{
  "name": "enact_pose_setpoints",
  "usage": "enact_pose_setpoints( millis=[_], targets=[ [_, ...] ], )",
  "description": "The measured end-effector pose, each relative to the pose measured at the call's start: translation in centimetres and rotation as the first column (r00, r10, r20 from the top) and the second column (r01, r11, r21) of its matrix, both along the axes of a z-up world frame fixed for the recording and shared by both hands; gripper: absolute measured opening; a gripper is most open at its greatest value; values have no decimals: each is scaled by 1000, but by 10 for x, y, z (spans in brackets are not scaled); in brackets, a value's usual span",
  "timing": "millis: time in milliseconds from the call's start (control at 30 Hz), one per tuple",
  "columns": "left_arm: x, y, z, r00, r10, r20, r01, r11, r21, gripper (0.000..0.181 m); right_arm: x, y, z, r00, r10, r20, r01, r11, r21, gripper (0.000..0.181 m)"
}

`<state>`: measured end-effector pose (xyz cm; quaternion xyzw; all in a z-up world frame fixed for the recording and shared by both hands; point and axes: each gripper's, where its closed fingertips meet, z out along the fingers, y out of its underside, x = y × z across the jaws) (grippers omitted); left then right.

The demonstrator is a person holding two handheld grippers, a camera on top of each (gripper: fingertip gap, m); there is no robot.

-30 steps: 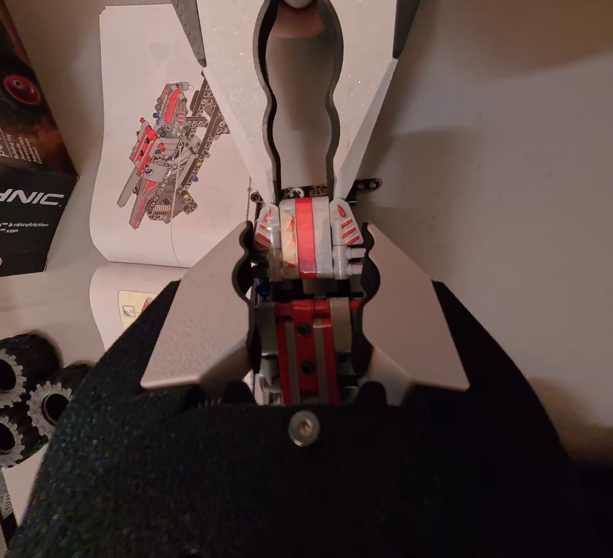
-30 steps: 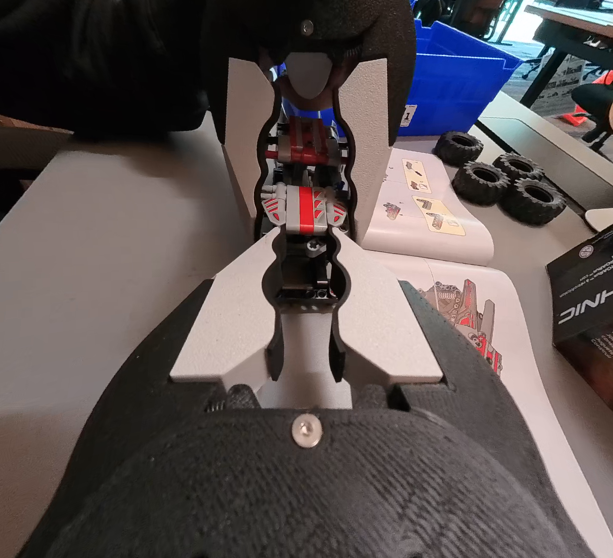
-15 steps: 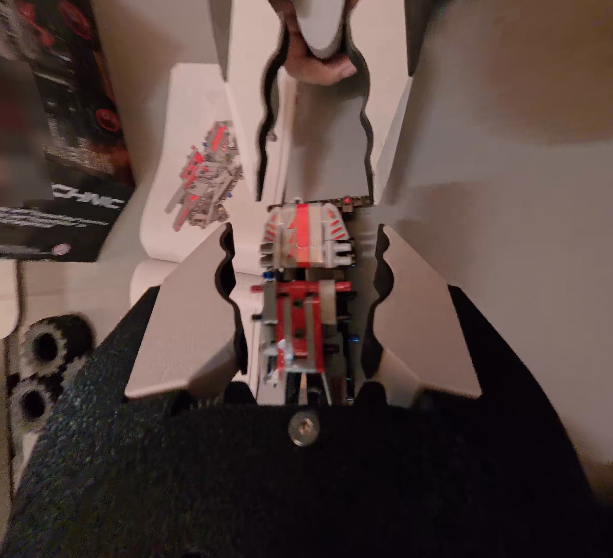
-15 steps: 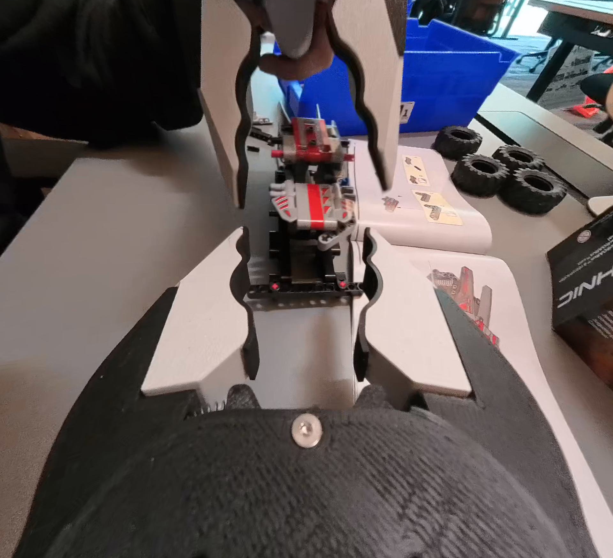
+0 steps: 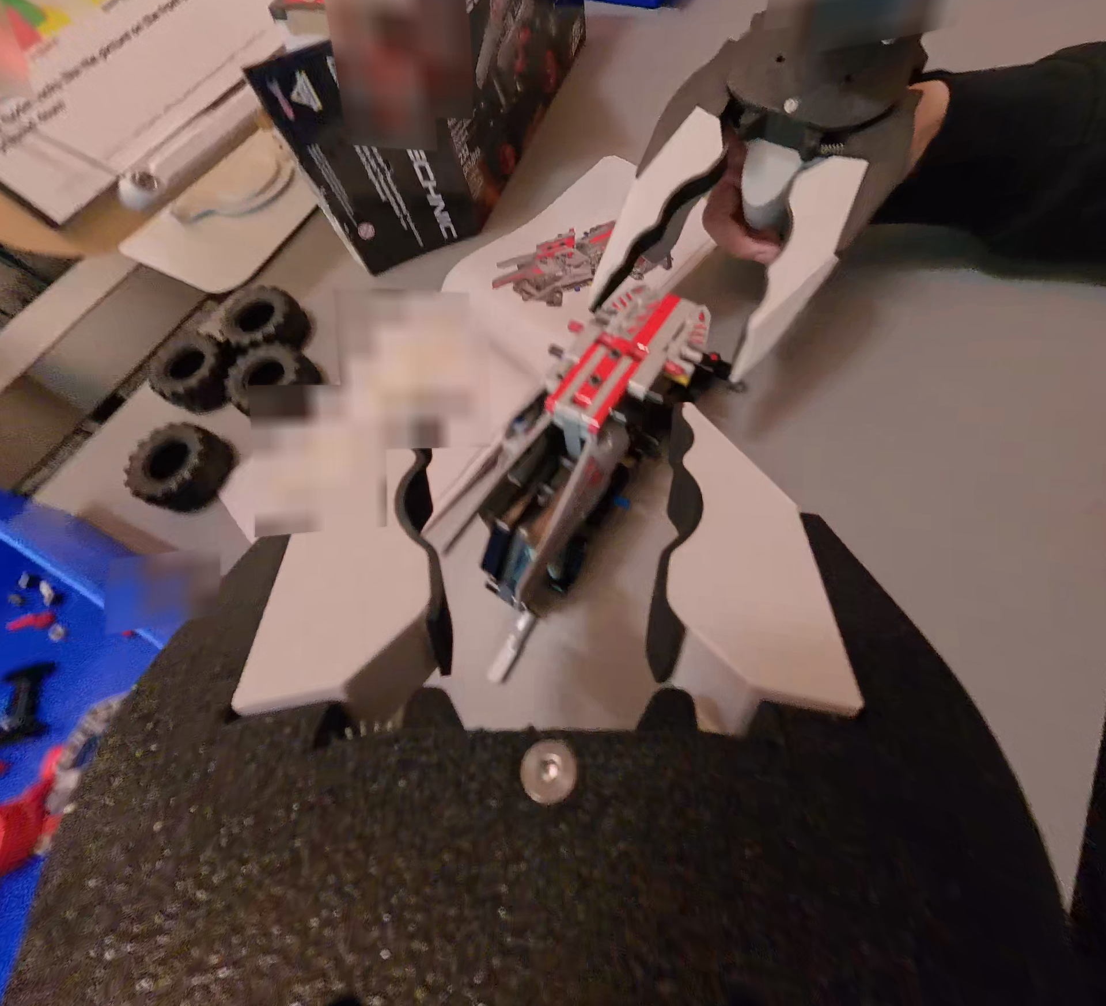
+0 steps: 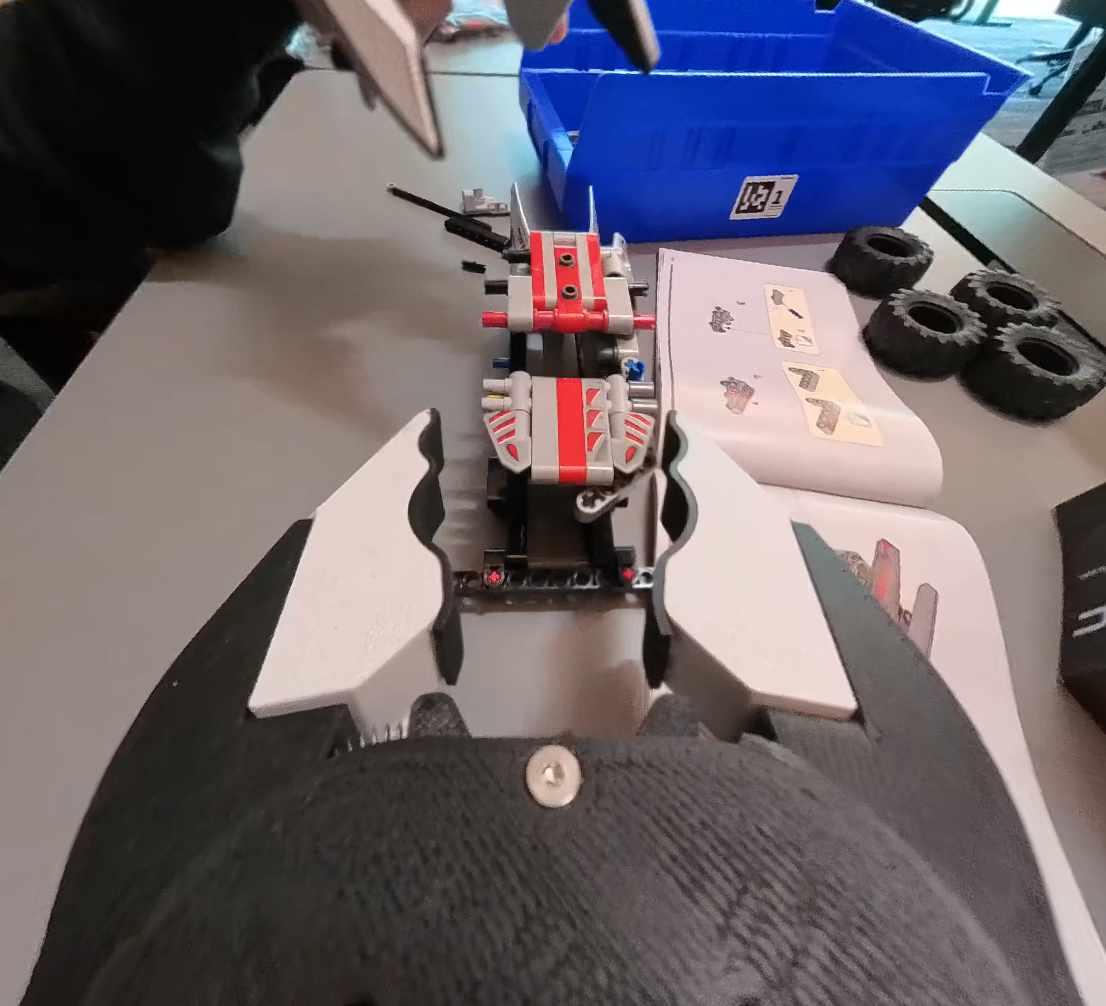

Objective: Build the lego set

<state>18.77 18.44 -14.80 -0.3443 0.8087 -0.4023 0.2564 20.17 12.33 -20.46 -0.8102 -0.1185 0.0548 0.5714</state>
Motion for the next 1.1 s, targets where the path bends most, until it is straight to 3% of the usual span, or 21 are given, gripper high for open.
enact_pose_setpoints(
  millis=[67,233,400,533,667,833,967,1033,1100],
  targets=[
    [-16,7,-11,1000,18,0,-18,1000,-12,76,3,4,2,1000,-23,17,23,1000,16,56],
    [-36,30,-32,996,85,-21,-83,993,82,79,2,5,1,999,-39,17,39,999,4,55],
    [-40,28,-50,994,90,-54,-88,995,44,80,-2,-5,2,998,-58,0,58,998,-17,55],
    [-41,16,-57,996,48,-76,-46,999,28,82,-18,-32,5,995,11,-95,-14,999,-34,56],
    [-43,-3,-64,992,-28,-123,24,999,-34,83,-14,-44,20,987,-65,-148,76,995,69,79],
    [-47,-13,-76,982,-80,-171,74,996,-42,82,-18,-46,-5,998,-67,-1,67,997,-35,92],
    [-47,-17,-83,979,-101,-177,95,995,-42,76,-29,-34,-11,1000,-6,-15,5,998,-59,86],
    [-48,-20,-85,977,-115,-182,110,993,-37,71,-30,-31,-16,1000,14,-1,-14,996,-84,70],
    [-45,-21,-84,982,-109,-156,105,994,-32,65,-30,-30,-17,1000,30,-3,-30,996,-82,65]
  ],
)
